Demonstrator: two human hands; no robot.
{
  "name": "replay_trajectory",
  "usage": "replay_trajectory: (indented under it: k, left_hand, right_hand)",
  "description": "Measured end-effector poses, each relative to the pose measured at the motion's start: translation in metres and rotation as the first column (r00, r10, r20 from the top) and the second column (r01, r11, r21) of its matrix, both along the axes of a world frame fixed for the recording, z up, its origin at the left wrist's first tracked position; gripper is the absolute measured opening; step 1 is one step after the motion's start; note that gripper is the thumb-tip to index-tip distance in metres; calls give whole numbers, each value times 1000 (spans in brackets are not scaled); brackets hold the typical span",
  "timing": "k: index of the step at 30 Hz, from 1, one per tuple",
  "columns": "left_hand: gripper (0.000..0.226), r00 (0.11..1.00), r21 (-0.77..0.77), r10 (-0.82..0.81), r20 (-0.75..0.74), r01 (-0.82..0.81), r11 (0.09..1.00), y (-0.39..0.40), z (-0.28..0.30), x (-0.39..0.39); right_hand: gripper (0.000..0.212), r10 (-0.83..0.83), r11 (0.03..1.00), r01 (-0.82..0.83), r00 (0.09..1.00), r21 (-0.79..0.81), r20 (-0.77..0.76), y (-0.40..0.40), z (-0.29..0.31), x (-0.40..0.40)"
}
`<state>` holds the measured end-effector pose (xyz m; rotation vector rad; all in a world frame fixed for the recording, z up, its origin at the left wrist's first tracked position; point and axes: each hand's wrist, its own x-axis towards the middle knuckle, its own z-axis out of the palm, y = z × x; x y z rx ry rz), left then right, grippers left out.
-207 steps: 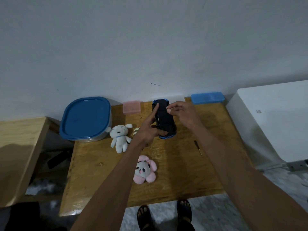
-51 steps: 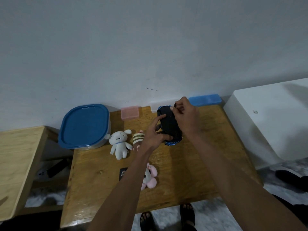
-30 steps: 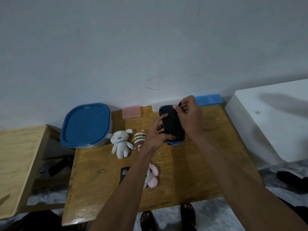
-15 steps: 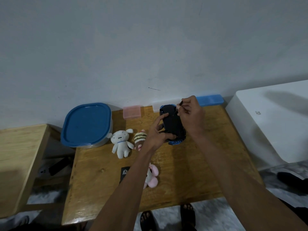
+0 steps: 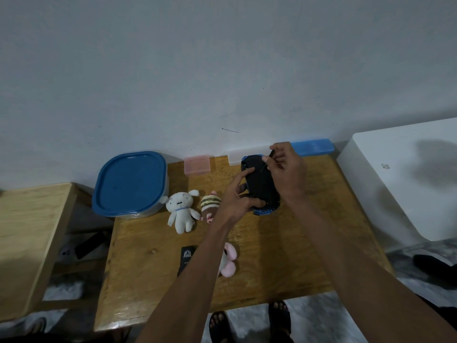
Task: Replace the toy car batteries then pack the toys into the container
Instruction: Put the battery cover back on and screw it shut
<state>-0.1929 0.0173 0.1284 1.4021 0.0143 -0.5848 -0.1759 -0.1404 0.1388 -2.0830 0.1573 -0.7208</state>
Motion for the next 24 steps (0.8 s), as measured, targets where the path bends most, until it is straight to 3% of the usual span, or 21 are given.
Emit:
replay_trajectory:
  k: [8, 17, 24]
  left_hand:
    - [89, 1000, -8, 11, -14, -11, 1000, 0, -3, -1]
    - [88, 999, 16, -34, 7, 34, 999, 3, -8, -5]
    - [91, 1000, 23, -28, 11, 28, 999, 0, -8, -4]
  right_hand:
    - [14, 22, 999, -20, 999, -49, 37, -1, 0, -3]
    - [27, -7, 997, 4, 999, -73, -33, 3, -2, -4]
    - [18, 16, 995, -14, 1000, -99, 23, 2, 2, -8]
